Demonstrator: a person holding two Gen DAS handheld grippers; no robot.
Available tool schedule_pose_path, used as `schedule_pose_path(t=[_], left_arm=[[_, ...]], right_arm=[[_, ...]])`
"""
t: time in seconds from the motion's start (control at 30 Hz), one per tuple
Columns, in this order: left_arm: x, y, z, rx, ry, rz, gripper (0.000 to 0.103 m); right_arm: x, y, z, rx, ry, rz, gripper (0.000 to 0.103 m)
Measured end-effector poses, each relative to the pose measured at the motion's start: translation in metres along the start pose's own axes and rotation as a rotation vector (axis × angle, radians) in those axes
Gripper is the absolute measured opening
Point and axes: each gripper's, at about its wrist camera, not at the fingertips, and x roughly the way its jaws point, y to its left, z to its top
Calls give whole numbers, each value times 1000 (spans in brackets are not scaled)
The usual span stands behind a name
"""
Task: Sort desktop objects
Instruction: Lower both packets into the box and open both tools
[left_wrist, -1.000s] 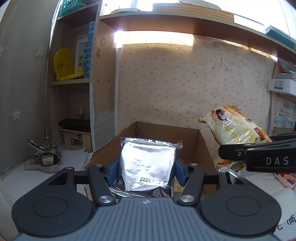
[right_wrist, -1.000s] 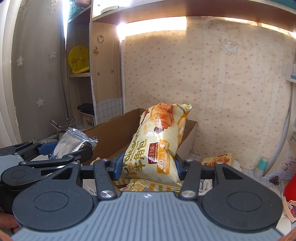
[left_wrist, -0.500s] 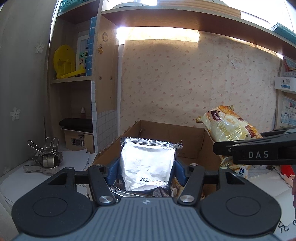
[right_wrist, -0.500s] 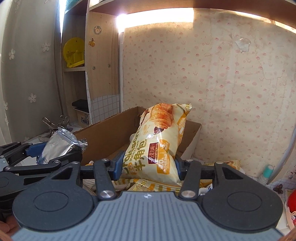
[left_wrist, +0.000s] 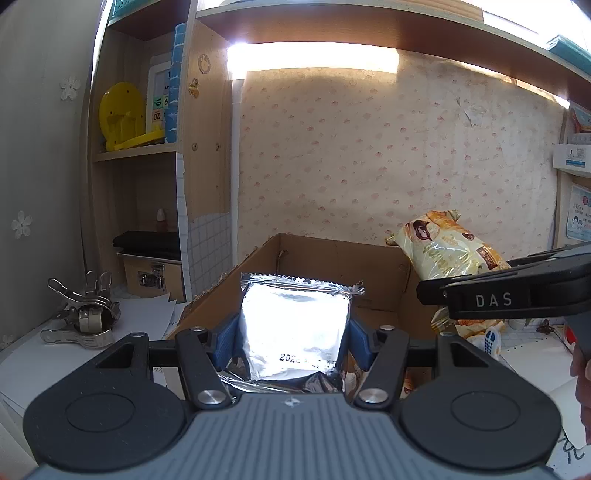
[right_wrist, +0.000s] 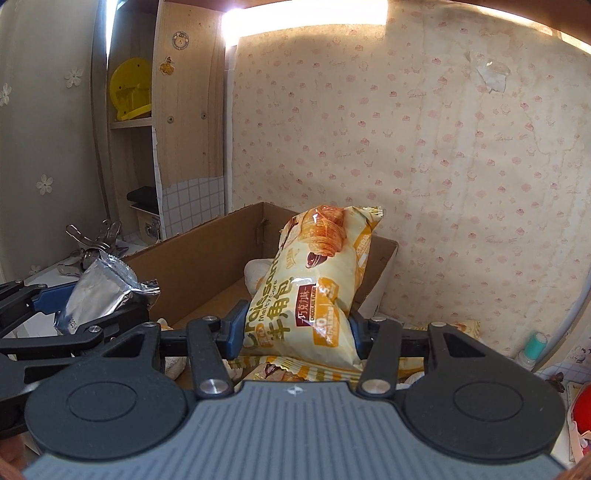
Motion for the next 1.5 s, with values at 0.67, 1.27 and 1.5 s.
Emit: schedule_pose_path(t=[0.67, 1.27, 1.5], left_arm=[[22, -5, 5, 20, 21, -9, 63], [38, -14, 8, 34, 50, -6, 63], [45, -23, 13, 22, 67, -1, 67]], right_arm=[[67, -2, 19, 15, 85, 33, 51], [69, -23, 25, 103, 26, 42, 66], [22, -42, 19, 117, -58, 17, 67]])
